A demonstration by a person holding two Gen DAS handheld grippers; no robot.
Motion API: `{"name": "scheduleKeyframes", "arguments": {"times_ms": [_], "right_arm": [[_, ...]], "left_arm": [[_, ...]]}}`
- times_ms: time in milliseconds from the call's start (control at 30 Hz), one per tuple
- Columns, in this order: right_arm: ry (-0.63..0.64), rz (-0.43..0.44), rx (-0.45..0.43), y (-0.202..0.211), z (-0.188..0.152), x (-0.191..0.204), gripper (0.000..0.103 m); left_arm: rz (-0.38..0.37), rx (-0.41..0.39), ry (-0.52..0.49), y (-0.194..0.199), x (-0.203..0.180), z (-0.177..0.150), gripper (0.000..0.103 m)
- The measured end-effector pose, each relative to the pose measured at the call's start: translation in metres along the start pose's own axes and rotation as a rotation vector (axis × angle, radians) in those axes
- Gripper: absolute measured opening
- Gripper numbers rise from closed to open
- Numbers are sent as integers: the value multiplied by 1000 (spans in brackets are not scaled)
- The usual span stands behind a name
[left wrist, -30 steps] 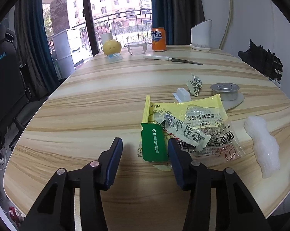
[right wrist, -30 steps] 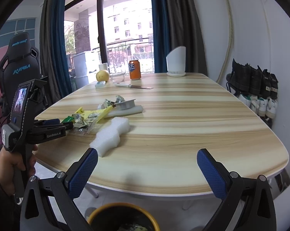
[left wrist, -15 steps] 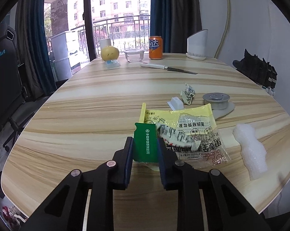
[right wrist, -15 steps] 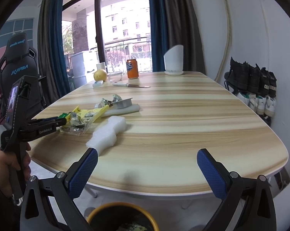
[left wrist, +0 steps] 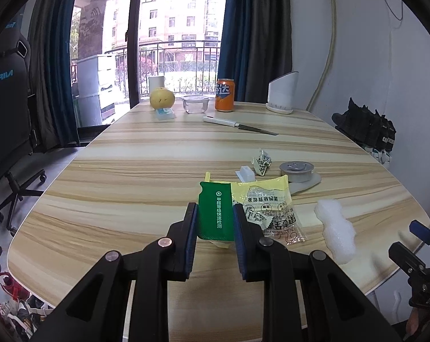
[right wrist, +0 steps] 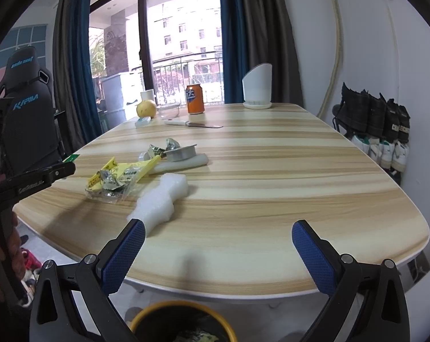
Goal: Collect trash
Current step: 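Grasp the white foam piece with the right gripper while the left holds the green packet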
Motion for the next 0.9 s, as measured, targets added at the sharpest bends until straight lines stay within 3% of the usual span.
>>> {"name": "scheduleKeyframes", "arguments": {"times_ms": [400,900], "right_arm": [[74,9,81,-35,4,53,103],[74,-44,126,-65,-4,53,102]], "left_arm": [[-33,-22,3,8,-5,-11,19],[-84,-34,37,12,2,-15,19]]}}
Point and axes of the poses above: each gripper's, at about its wrist camera, not at the fingertips, and y roughly against the way its jaws point, x to its left, z to its top, the point moved 6 cm from there along -y, roughly the way its jaws point, and after that the axes turned 4 degrees about -z, right-handed, at the moved point
